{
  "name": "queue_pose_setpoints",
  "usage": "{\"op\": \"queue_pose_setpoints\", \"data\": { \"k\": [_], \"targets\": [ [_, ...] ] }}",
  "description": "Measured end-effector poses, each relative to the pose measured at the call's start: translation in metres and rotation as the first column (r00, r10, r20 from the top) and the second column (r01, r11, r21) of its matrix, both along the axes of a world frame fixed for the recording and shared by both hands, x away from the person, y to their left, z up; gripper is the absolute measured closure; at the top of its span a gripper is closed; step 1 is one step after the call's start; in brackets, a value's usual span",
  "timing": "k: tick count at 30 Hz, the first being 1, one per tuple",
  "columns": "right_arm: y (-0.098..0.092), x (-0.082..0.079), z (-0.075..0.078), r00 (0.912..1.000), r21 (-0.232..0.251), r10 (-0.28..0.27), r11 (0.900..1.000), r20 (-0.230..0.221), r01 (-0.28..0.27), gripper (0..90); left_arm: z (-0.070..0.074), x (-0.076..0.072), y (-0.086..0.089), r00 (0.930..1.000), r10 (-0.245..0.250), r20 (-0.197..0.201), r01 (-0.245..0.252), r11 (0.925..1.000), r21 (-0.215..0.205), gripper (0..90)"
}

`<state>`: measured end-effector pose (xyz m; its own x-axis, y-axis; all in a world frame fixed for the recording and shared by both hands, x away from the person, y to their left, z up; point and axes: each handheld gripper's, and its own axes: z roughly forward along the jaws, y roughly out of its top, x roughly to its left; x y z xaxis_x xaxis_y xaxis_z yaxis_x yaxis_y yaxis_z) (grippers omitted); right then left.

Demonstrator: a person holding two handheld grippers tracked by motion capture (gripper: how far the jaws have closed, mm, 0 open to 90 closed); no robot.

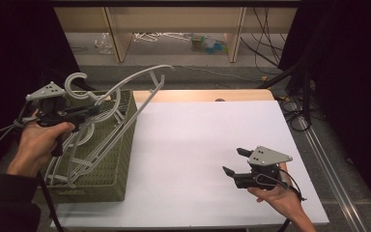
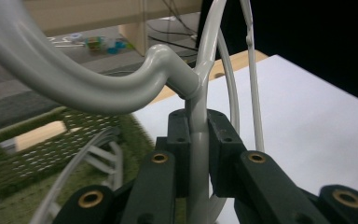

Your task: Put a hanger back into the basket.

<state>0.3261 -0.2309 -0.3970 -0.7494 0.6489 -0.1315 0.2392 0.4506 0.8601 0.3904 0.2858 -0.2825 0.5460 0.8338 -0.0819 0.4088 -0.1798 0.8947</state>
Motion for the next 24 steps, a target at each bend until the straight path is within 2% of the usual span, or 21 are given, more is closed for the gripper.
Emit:
{"op": "queue_pose_setpoints", "data": {
  "k": [4, 8, 11, 15, 24],
  "targets": [
    [0.000, 0.000, 0.000, 1.0000, 0.000, 0.003, 1.000, -0.002, -0.003, 26.6, -0.004, 0.007, 0.016, 0.9989, 0.046, -0.001, -0.046, 0.9989, 0.011, 80.4],
    [0.001, 0.000, -0.002, 1.0000, 0.007, 0.001, 1.000, 0.002, -0.001, 26.6, -0.009, 0.015, 0.030, 0.9950, 0.100, -0.001, -0.100, 0.9948, 0.020, 80.5],
    [0.001, 0.000, -0.001, 1.0000, 0.001, 0.005, 1.000, -0.008, -0.005, 26.6, -0.014, 0.019, 0.038, 0.9933, 0.115, -0.001, -0.115, 0.9925, 0.040, 80.5],
    [0.001, 0.001, -0.002, 1.0000, 0.002, 0.006, 1.000, -0.006, -0.006, 26.6, -0.022, 0.022, 0.048, 0.9899, 0.142, -0.007, -0.141, 0.9889, 0.045, 80.5],
    [0.002, 0.001, -0.003, 0.9998, -0.005, 0.011, 1.000, -0.014, -0.011, 26.6, -0.037, 0.025, 0.066, 0.9857, 0.168, -0.003, -0.168, 0.9823, 0.084, 80.5]
  ]
}}
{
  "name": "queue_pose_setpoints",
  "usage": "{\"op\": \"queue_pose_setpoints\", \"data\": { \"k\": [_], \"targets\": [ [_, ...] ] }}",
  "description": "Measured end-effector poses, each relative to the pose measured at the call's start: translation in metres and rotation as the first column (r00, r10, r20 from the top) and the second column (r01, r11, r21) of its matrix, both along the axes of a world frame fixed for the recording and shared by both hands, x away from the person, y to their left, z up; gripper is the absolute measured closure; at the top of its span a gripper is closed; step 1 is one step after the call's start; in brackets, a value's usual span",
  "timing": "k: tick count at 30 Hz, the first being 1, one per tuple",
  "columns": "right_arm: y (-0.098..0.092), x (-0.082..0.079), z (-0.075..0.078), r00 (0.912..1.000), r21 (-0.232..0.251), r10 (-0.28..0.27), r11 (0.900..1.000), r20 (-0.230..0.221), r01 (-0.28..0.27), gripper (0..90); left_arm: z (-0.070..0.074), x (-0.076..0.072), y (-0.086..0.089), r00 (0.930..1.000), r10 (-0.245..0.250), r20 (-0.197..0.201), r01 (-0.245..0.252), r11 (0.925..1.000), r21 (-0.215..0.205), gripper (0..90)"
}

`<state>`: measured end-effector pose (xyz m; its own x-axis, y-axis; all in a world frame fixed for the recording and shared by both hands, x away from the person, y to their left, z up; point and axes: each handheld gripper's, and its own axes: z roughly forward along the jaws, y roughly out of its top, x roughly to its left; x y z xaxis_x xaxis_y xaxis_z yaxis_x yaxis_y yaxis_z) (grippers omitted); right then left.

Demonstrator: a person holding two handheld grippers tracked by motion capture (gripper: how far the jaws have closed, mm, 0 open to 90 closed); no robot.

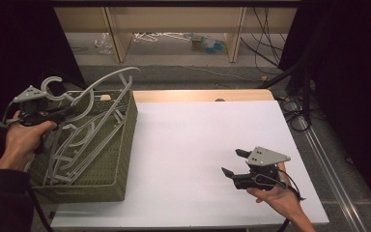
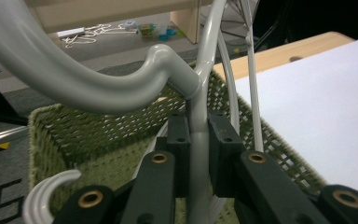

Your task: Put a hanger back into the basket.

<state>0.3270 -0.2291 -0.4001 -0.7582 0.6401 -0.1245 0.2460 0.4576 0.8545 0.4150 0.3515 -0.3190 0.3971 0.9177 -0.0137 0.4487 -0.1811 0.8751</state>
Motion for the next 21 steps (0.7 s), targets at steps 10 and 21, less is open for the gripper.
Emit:
{"op": "queue_pose_setpoints", "data": {
  "k": [10, 21],
  "targets": [
    [0.000, 0.001, -0.001, 1.0000, -0.004, 0.001, 1.000, 0.001, -0.001, 26.5, -0.015, -0.003, 0.018, 0.9993, 0.031, -0.021, -0.031, 0.9995, 0.005, 80.4],
    [0.000, 0.001, -0.001, 1.0000, -0.006, 0.005, 1.000, -0.001, -0.005, 26.5, -0.032, -0.004, 0.029, 0.9968, 0.050, -0.062, -0.048, 0.9983, 0.033, 80.4]
  ]
}}
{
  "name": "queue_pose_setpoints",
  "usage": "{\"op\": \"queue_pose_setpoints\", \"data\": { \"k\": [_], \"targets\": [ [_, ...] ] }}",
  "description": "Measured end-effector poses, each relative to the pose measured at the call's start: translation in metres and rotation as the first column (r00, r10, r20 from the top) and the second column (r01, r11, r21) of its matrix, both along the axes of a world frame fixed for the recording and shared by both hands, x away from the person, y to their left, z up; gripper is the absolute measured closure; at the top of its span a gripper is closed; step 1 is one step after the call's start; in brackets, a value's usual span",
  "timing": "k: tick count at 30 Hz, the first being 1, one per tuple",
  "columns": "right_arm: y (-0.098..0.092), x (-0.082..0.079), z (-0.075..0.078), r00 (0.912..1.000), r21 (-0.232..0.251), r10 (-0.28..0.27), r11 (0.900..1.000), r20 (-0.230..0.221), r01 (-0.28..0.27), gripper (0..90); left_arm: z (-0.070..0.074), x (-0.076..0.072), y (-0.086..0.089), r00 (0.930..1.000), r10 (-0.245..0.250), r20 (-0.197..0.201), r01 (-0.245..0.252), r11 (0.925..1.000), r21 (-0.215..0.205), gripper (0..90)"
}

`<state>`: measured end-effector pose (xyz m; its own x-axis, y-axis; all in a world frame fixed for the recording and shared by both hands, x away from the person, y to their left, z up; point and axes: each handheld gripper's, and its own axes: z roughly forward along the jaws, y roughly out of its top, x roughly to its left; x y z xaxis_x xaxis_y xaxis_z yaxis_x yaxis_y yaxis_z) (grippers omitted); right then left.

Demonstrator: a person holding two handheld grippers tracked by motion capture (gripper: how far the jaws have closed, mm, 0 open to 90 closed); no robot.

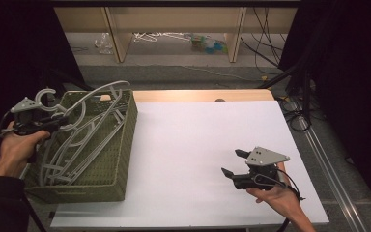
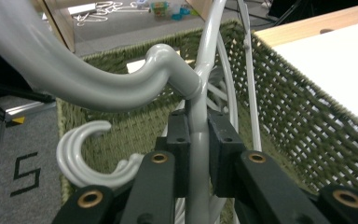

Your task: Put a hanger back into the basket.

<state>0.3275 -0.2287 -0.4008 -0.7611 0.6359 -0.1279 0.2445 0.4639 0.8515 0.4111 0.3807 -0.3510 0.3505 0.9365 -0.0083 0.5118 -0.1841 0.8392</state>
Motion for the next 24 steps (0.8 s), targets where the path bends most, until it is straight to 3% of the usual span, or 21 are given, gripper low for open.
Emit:
{"op": "queue_pose_setpoints", "data": {
  "k": [6, 10, 16, 19, 20, 24],
  "targets": [
    [0.000, 0.000, 0.000, 1.0000, 0.000, 0.000, 1.000, 0.000, 0.000, 26.5, -0.004, 0.001, 0.003, 0.9998, 0.003, -0.021, -0.003, 0.9997, 0.024, 80.3],
    [0.000, 0.000, 0.000, 1.0000, 0.000, 0.000, 1.000, 0.001, 0.000, 26.5, -0.010, 0.000, 0.005, 0.9996, 0.006, -0.027, -0.006, 1.0000, 0.007, 80.2],
    [0.000, 0.000, 0.000, 1.0000, -0.001, 0.000, 1.000, 0.001, 0.000, 26.5, -0.021, 0.002, 0.007, 0.9979, 0.011, -0.063, -0.009, 0.9992, 0.040, 80.2],
    [0.000, 0.000, 0.000, 1.0000, 0.000, 0.000, 1.000, 0.002, 0.000, 26.5, -0.025, 0.003, 0.006, 0.9979, 0.016, -0.062, -0.015, 0.9997, 0.019, 80.1],
    [0.000, 0.000, 0.000, 1.0000, -0.001, 0.000, 1.000, 0.002, 0.000, 26.5, -0.024, 0.002, 0.009, 0.9965, -0.005, -0.083, 0.010, 0.9982, 0.059, 80.1],
    [0.000, 0.000, 0.000, 1.0000, -0.001, 0.000, 1.000, 0.003, 0.000, 26.5, -0.029, 0.005, 0.002, 0.9973, 0.013, -0.072, -0.011, 0.9995, 0.029, 80.0]
  ]
}}
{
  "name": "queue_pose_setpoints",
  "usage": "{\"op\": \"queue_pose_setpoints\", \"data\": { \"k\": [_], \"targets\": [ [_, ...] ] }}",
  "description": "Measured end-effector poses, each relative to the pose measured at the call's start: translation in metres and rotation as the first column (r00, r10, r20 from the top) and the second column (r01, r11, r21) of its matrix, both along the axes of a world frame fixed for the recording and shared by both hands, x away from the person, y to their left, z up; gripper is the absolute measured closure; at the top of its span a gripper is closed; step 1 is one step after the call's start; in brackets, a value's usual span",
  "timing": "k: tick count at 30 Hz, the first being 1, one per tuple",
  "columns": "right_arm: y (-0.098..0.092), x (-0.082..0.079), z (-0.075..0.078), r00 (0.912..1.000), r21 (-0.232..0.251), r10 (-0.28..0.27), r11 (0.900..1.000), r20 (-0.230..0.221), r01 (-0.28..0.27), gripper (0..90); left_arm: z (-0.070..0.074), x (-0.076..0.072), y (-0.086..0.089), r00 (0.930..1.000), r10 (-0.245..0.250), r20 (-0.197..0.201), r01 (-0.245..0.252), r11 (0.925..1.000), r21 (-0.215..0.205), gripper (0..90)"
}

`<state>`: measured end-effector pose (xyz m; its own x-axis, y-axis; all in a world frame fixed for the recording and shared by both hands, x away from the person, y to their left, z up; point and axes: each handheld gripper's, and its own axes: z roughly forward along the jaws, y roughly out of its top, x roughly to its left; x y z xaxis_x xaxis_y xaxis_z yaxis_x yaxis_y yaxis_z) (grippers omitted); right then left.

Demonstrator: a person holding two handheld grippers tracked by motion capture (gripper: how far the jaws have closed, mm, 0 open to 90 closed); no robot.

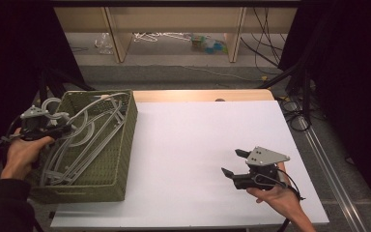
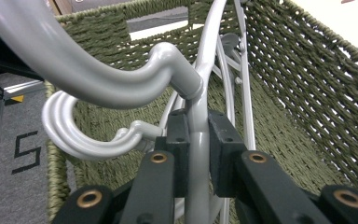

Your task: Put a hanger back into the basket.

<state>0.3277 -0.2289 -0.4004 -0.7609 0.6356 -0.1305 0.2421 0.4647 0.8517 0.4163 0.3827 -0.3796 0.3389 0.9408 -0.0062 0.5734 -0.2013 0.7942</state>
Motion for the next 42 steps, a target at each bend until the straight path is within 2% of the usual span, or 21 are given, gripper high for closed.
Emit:
{"op": "queue_pose_setpoints", "data": {
  "k": [1, 3, 7, 8, 10, 13, 15, 16, 18, 19, 20, 21, 22, 23, 25, 26, 28, 31, 37, 40, 42],
  "targets": [
    [0.000, 0.000, 0.000, 1.0000, -0.001, 0.000, 1.000, -0.001, 0.000, 26.6, -0.001, 0.001, -0.001, 1.0000, -0.006, -0.004, 0.006, 1.0000, -0.001, 80.0],
    [0.000, -0.001, 0.000, 1.0000, 0.000, 0.003, 1.000, -0.003, -0.003, 26.6, -0.001, 0.001, 0.000, 0.9990, -0.032, -0.032, 0.034, 0.9982, 0.050, 79.9],
    [0.000, 0.000, 0.000, 1.0000, -0.001, 0.003, 1.000, -0.003, -0.003, 26.5, -0.007, 0.003, -0.005, 0.9994, -0.008, -0.032, 0.009, 0.9996, 0.027, 79.7],
    [0.000, 0.000, 0.000, 1.0000, -0.001, 0.003, 1.000, -0.002, -0.003, 26.5, -0.006, 0.003, -0.001, 0.9978, -0.031, -0.059, 0.035, 0.9973, 0.064, 79.8],
    [0.001, 0.000, -0.001, 1.0000, 0.004, -0.001, 1.000, 0.005, 0.001, 26.6, -0.011, 0.003, -0.002, 0.9984, -0.027, -0.049, 0.030, 0.9986, 0.044, 79.7],
    [0.001, 0.000, -0.001, 1.0000, 0.001, 0.004, 1.000, -0.002, -0.004, 26.5, -0.016, 0.005, -0.003, 0.9978, -0.031, -0.059, 0.033, 0.9984, 0.045, 79.5],
    [0.001, 0.000, -0.001, 1.0000, -0.002, 0.003, 1.000, -0.009, -0.003, 26.5, -0.020, 0.007, -0.008, 0.9981, -0.018, -0.058, 0.019, 0.9997, 0.017, 79.3],
    [0.001, 0.000, -0.001, 1.0000, -0.002, 0.003, 1.000, -0.007, -0.003, 26.5, -0.019, 0.007, -0.006, 0.9955, -0.041, -0.085, 0.046, 0.9976, 0.052, 79.1],
    [0.000, 0.000, -0.001, 1.0000, -0.002, 0.002, 1.000, -0.006, -0.002, 26.5, -0.023, 0.007, -0.011, 0.9972, -0.008, -0.074, 0.009, 0.9998, 0.017, 79.1],
    [0.000, 0.000, -0.001, 0.9999, 0.001, 0.004, 1.000, -0.010, -0.004, 26.6, -0.023, 0.007, -0.010, 0.9972, -0.013, -0.074, 0.014, 0.9998, 0.014, 79.1],
    [0.000, 0.000, -0.001, 0.9999, 0.000, 0.003, 1.000, -0.012, -0.003, 26.5, -0.021, 0.006, -0.006, 0.9950, -0.032, -0.095, 0.037, 0.9981, 0.049, 79.0],
    [0.000, 0.000, -0.001, 0.9999, -0.003, 0.003, 1.000, -0.011, -0.003, 26.5, -0.023, 0.006, -0.006, 0.9960, -0.024, -0.086, 0.028, 0.9985, 0.046, 78.9],
    [0.000, 0.000, -0.001, 0.9999, -0.003, 0.001, 1.000, -0.010, -0.001, 26.5, -0.024, 0.007, -0.009, 0.9968, 0.006, -0.080, -0.004, 0.9998, 0.018, 78.8],
    [0.000, 0.000, -0.001, 1.0000, -0.003, 0.002, 1.000, -0.008, -0.002, 26.5, -0.024, 0.007, -0.005, 0.9954, -0.012, -0.095, 0.017, 0.9986, 0.050, 78.7],
    [0.000, 0.000, -0.001, 1.0000, -0.001, 0.001, 1.000, -0.008, -0.001, 26.6, -0.025, 0.007, -0.004, 0.9943, 0.001, -0.106, 0.005, 0.9986, 0.053, 78.3],
    [0.001, 0.000, -0.001, 1.0000, -0.002, 0.002, 1.000, -0.010, -0.002, 26.6, -0.027, 0.007, -0.005, 0.9951, 0.022, -0.096, -0.018, 0.9991, 0.040, 78.1],
    [0.000, 0.000, -0.001, 1.0000, -0.002, 0.002, 1.000, -0.009, -0.002, 26.5, -0.027, 0.006, -0.003, 0.9916, 0.054, -0.118, -0.047, 0.9971, 0.059, 76.7],
    [0.000, 0.001, -0.003, 1.0000, 0.003, -0.002, 1.000, -0.008, 0.002, 26.5, -0.027, 0.004, -0.003, 0.9903, 0.063, -0.124, -0.056, 0.9964, 0.063, 74.7],
    [0.000, 0.000, -0.002, 0.9999, -0.002, 0.001, 1.000, -0.011, -0.001, 26.5, -0.025, -0.001, -0.004, 0.9907, 0.092, -0.100, -0.085, 0.9937, 0.074, 68.8],
    [0.000, 0.000, -0.002, 0.9999, -0.001, 0.001, 1.000, -0.014, -0.001, 26.5, -0.020, -0.005, -0.006, 0.9920, 0.105, -0.070, -0.102, 0.9934, 0.052, 64.0],
    [0.000, 0.000, -0.002, 0.9999, 0.000, 0.000, 1.000, -0.012, 0.000, 26.5, -0.015, -0.009, -0.009, 0.9923, 0.115, -0.046, -0.114, 0.9932, 0.022, 58.7]
  ]
}}
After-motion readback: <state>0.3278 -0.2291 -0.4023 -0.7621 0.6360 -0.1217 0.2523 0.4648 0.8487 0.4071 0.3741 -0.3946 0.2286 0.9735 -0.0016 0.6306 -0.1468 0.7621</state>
